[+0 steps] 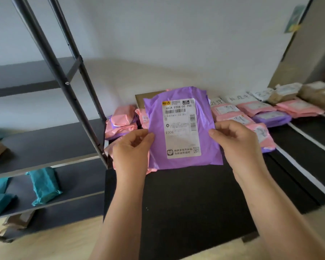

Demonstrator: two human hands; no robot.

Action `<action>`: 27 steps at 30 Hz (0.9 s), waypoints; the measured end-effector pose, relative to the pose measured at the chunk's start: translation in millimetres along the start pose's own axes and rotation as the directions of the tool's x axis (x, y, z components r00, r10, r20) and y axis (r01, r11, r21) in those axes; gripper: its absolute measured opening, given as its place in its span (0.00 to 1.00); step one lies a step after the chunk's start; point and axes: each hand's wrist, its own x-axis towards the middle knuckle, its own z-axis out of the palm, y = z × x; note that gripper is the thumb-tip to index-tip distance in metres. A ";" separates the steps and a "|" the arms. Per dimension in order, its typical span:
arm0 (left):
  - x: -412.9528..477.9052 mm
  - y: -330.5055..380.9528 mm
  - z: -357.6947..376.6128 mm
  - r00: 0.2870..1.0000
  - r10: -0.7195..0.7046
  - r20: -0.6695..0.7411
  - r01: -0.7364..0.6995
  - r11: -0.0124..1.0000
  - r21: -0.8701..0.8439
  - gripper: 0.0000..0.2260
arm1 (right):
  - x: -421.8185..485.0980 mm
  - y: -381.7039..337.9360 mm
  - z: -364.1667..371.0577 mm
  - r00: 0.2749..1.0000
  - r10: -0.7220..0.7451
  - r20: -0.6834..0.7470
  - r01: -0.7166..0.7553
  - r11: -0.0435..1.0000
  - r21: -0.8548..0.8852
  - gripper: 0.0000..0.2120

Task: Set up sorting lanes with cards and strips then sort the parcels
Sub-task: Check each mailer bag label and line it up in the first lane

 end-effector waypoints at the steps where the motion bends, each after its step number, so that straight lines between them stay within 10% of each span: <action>1: -3.7 3.3 9.5 1.000 0.002 0.025 -0.002 1.000 -0.004 0.05 | 0.4 1.5 -11.7 1.000 0.004 -0.012 -0.004 1.000 -0.010 0.08; 27: -251.2 51.9 373.0 0.875 -0.135 0.466 0.095 0.990 0.109 0.05 | -9.1 156.6 -432.6 0.915 0.250 -0.318 -0.292 0.952 -0.091 0.12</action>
